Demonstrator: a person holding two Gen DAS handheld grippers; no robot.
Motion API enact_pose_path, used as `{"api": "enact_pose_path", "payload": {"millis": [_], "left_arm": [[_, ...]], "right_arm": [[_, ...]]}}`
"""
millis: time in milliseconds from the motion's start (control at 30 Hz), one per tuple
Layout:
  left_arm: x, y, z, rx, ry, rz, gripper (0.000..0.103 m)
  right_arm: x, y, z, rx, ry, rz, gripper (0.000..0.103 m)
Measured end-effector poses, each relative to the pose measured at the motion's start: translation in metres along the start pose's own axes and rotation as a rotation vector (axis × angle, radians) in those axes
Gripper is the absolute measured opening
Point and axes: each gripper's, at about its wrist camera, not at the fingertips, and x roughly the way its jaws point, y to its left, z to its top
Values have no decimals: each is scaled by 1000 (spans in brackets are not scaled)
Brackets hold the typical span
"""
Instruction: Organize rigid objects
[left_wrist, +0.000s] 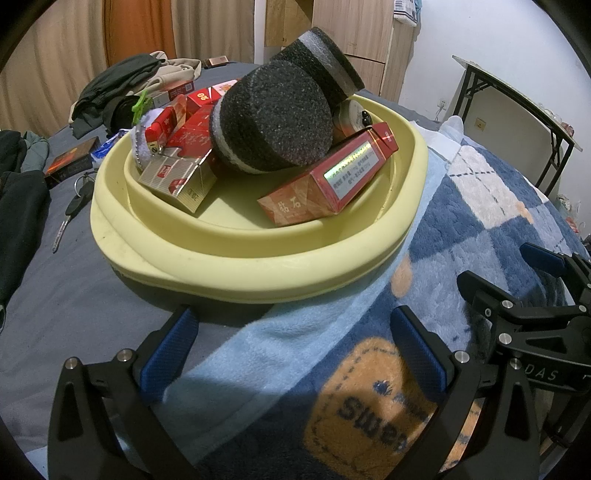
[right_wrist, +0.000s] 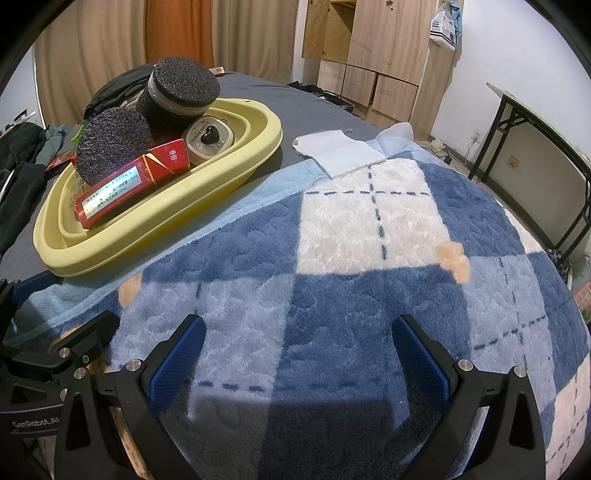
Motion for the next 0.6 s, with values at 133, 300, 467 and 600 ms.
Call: {"api": "enact_pose_path", "payload": {"millis": [133,300,467,600], "left_arm": [[0,0,0,0,0,0,103],[0,0,0,0,0,0,103],[0,0,0,0,0,0,103],[0,0,0,0,0,0,103]], "right_arm": [[0,0,0,0,0,0,103],[0,0,0,0,0,0,103],[0,0,0,0,0,0,103],[-1,0,0,0,0,0,103]]}}
